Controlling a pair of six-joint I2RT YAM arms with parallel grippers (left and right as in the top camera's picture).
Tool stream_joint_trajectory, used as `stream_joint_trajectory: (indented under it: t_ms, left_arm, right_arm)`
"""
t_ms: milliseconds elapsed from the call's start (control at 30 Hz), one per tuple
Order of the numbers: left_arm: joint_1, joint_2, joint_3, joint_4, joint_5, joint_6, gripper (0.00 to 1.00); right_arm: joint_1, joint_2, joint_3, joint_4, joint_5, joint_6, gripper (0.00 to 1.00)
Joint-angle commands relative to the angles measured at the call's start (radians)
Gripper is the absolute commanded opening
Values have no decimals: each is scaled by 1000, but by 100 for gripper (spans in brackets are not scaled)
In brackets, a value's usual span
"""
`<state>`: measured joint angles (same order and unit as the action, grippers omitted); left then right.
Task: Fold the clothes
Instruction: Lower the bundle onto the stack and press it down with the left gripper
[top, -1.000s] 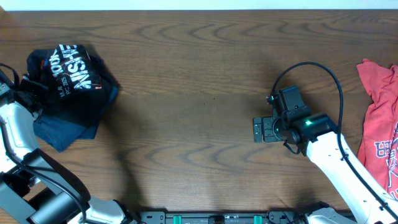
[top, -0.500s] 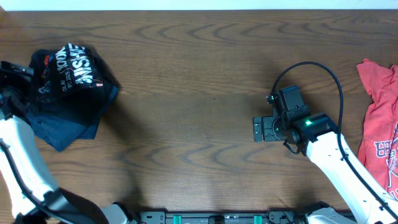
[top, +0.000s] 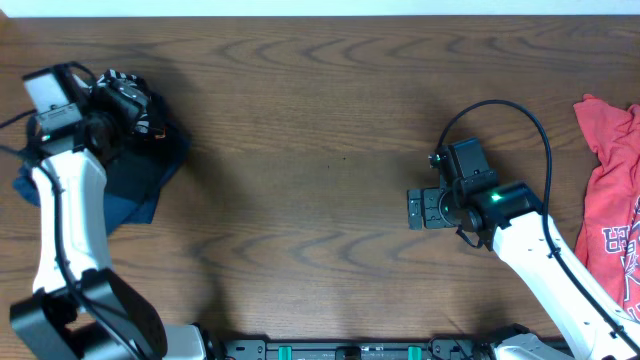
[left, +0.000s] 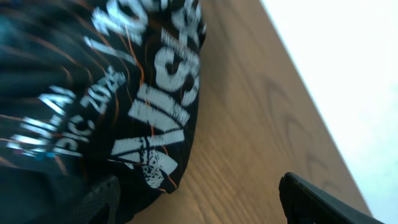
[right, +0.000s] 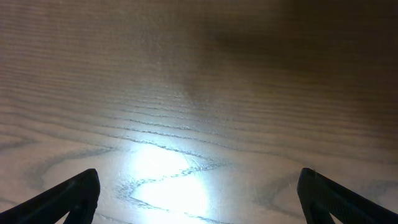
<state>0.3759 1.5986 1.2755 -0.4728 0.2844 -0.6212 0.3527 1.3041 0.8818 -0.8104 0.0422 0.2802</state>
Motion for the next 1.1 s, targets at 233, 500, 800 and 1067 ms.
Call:
stream_joint_trajectory:
  t_ms: [233, 500, 800, 1067]
  left_arm:
    - [-2, 94, -15, -57, -16, -118, 83]
    - [-2, 134, -15, -43, -75, -161, 83]
    - [-3, 139, -15, -21, -76, -162, 46]
    - [-3, 139, -15, -66, -76, -162, 15]
  right_arm:
    - [-8, -9, 12, 10, 14, -11, 99]
    - [-25, -9, 12, 8, 22, -35, 99]
    - [-53, -9, 12, 6, 21, -35, 99]
    - [-53, -9, 12, -14, 21, -35, 99]
